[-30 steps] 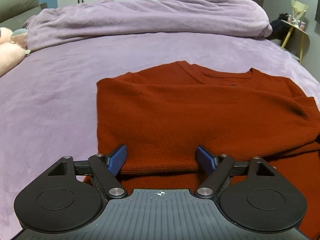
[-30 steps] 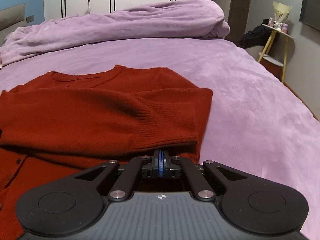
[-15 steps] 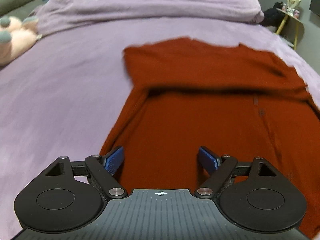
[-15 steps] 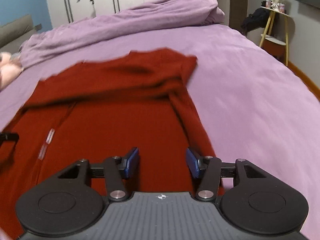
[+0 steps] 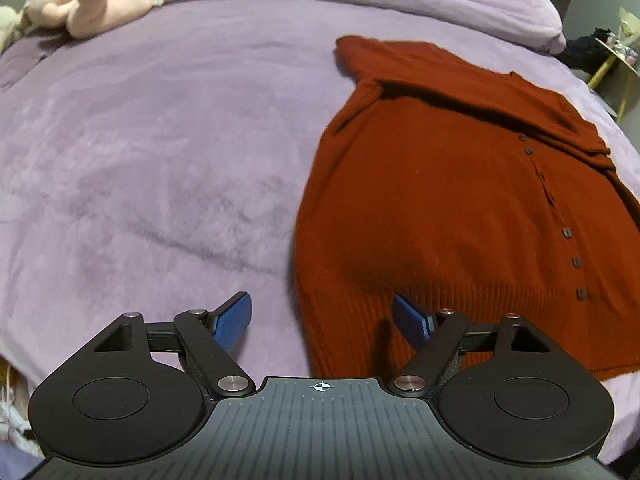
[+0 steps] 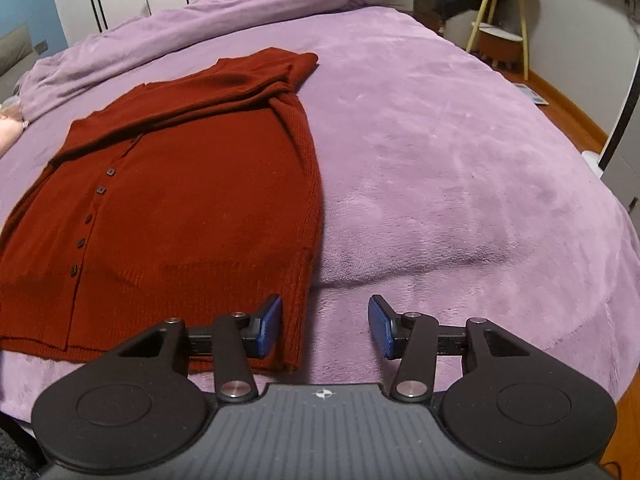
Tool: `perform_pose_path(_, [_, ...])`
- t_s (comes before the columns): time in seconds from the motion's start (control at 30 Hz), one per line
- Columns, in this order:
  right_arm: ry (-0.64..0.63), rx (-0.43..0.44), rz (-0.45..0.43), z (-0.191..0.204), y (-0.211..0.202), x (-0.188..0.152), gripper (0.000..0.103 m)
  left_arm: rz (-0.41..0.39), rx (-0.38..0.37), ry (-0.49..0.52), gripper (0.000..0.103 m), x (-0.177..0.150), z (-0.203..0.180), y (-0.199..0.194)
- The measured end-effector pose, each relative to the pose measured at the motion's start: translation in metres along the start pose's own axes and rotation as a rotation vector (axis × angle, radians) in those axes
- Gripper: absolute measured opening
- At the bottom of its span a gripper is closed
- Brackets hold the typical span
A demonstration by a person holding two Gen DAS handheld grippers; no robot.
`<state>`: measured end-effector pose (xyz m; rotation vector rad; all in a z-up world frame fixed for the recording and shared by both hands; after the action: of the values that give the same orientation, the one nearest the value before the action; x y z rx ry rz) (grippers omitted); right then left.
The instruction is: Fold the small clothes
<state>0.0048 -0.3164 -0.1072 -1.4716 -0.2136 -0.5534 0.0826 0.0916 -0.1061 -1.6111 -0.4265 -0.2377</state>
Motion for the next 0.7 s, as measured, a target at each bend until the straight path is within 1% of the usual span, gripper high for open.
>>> perform_pose_path(0.03, [0.012, 0.013, 0.005, -0.002, 0.001, 0.000, 0.046, 0.022, -0.007, 0.002, 0.081, 0.000, 0.000, 0.003])
perform_pose_path(0.1, [0.041, 0.060, 0.032, -0.006, 0.006, 0.002, 0.031, 0.084, -0.042, 0.004, 0.076, 0.000, 0.000, 0.010])
perform_pose_path(0.13, [0.064, 0.096, 0.049, -0.009, 0.009, 0.003, 0.029, 0.106, -0.062, -0.008, 0.072, 0.000, 0.001, 0.013])
perform_pose_path(0.2, [0.107, 0.139, 0.071, -0.014, 0.013, 0.004, 0.025, 0.105, -0.084, -0.031, 0.067, 0.000, 0.004, 0.012])
perform_pose_path(0.23, [0.125, 0.149, 0.078, -0.016, 0.015, 0.004, 0.023, 0.110, -0.100, -0.041, 0.058, 0.001, 0.006, 0.012])
perform_pose_path(0.27, [0.142, 0.161, 0.085, -0.018, 0.017, 0.004, 0.018, 0.118, -0.117, -0.056, 0.049, 0.002, 0.009, 0.012])
perform_pose_path(0.3, [0.158, 0.177, 0.094, -0.021, 0.019, 0.004, 0.012, 0.126, -0.131, -0.063, 0.044, 0.003, 0.010, 0.012])
perform_pose_path(0.37, [0.173, 0.217, 0.108, -0.023, 0.021, 0.004, 0.006, 0.158, -0.167, -0.054, 0.018, 0.007, 0.012, 0.013])
perform_pose_path(0.43, [0.160, 0.242, 0.118, -0.022, 0.020, 0.007, 0.005, 0.188, -0.192, -0.019, 0.009, 0.010, 0.011, 0.014])
perform_pose_path(0.47, [0.170, 0.278, 0.127, -0.023, 0.020, 0.009, 0.005, 0.197, -0.209, 0.004, 0.008, 0.013, 0.010, 0.013])
perform_pose_path(0.5, [0.203, 0.340, 0.142, -0.027, 0.020, 0.012, 0.005, 0.198, -0.229, 0.017, 0.007, 0.016, 0.010, 0.010])
perform_pose_path(0.53, [0.255, 0.421, 0.153, -0.032, 0.020, 0.016, 0.005, 0.193, -0.262, 0.018, 0.007, 0.020, 0.010, 0.007])
perform_pose_path(0.57, [0.307, 0.501, 0.155, -0.038, 0.020, 0.020, 0.005, 0.173, -0.311, 0.008, 0.007, 0.028, 0.011, 0.000])
perform_pose_path(0.6, [0.368, 0.596, 0.141, -0.045, 0.020, 0.026, 0.005, 0.148, -0.348, -0.011, 0.007, 0.036, 0.013, -0.006])
perform_pose_path(0.63, [0.407, 0.652, 0.124, -0.049, 0.019, 0.033, 0.004, 0.122, -0.374, -0.035, 0.007, 0.045, 0.016, -0.012])
perform_pose_path(0.67, [0.439, 0.686, 0.103, -0.051, 0.019, 0.042, 0.004, 0.082, -0.407, -0.072, 0.007, 0.058, 0.020, -0.018])
perform_pose_path(0.7, [0.463, 0.698, 0.083, -0.052, 0.020, 0.054, 0.004, 0.052, -0.433, -0.104, 0.007, 0.070, 0.023, -0.022])
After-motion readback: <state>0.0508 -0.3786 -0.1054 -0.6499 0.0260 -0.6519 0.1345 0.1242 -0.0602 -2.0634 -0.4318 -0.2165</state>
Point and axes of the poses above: each gripper's, at about its wrist camera, not at the fingertips, and y roughly the way its jaws point, z to its left, x to its top, the point moved 1 cm from there along y, roughly the way its jaws point, and after that the axes turned 10 degrees about z, right-handed, at the moved point
